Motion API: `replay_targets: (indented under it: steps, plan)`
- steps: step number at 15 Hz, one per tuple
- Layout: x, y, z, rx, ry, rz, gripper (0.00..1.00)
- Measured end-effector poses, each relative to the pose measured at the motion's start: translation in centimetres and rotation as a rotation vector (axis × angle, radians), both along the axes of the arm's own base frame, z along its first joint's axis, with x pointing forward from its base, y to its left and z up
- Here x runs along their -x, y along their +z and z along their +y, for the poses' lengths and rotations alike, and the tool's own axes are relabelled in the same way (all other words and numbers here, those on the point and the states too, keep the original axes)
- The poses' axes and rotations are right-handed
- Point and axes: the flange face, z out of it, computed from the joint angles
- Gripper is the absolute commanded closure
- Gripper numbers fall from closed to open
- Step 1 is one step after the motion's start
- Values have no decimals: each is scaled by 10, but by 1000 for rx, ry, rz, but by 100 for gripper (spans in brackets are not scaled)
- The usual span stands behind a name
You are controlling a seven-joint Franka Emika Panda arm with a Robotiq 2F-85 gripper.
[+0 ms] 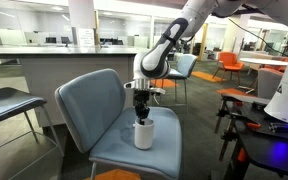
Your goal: Move the mug backward
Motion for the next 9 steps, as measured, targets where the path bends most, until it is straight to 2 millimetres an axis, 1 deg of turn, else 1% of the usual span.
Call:
replay_targets:
  steps: [1, 4, 6, 9]
  plan:
    - [-1, 0, 0, 4, 6, -3, 97]
    - [-4, 2, 1, 11, 8, -10, 97]
    - [-11, 6, 1, 15, -1, -23, 97]
    - [-28, 16, 5, 19, -17, -59, 97]
